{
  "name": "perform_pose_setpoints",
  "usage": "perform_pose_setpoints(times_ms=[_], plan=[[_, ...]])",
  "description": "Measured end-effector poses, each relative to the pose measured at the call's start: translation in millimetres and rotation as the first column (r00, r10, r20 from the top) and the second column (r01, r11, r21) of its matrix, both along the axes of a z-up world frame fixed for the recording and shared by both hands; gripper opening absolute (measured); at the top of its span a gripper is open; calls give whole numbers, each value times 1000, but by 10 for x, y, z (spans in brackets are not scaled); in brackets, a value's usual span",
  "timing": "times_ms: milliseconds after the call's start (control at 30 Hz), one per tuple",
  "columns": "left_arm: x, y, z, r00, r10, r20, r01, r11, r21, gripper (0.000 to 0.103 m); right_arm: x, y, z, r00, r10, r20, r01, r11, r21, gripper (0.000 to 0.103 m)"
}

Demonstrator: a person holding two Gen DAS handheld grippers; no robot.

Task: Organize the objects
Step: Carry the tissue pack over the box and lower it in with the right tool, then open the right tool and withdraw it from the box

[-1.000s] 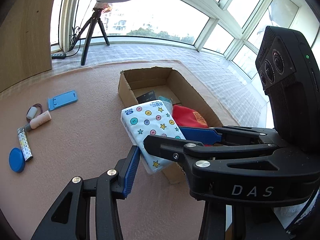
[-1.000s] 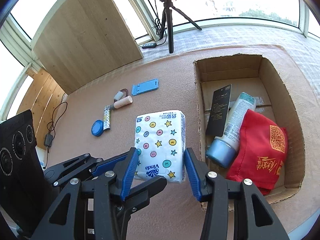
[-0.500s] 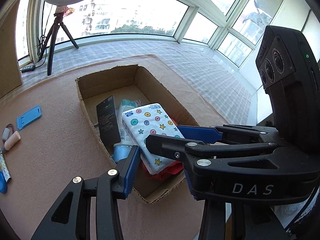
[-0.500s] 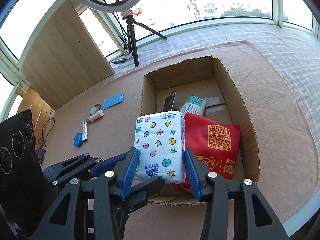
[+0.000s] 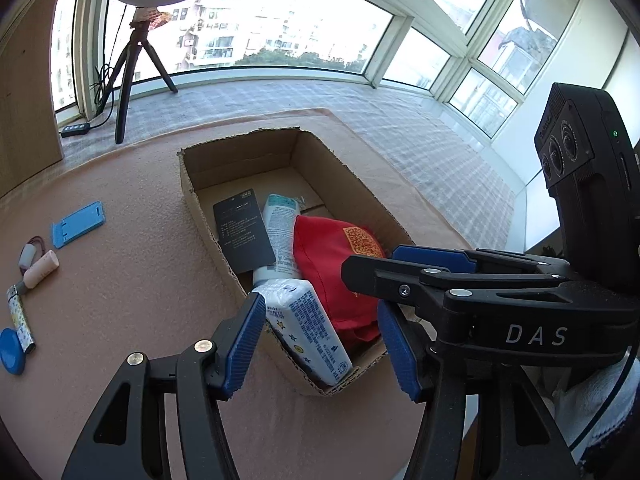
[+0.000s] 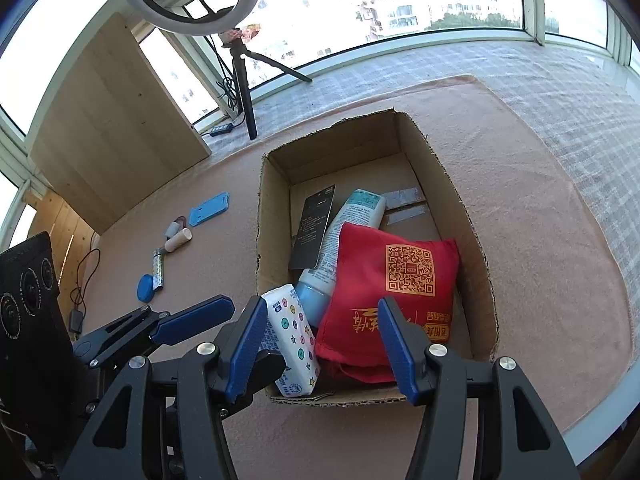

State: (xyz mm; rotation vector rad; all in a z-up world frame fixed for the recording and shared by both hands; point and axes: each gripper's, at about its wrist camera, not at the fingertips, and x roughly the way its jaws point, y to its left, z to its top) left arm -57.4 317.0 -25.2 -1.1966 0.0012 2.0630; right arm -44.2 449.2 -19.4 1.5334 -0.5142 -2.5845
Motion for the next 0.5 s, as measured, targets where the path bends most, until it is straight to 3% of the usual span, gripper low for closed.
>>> perform_pose_setpoints(times_ms=[267, 500], plan=[[-58, -509, -28, 995, 102, 15, -102, 995, -6, 62, 13, -178, 64, 999, 10, -31, -11, 1000, -14, 54], [-160, -1133, -105, 975, 220, 26, -220, 975, -23, 62, -34, -465, 86, 997, 66, -37, -67, 997, -35, 53]])
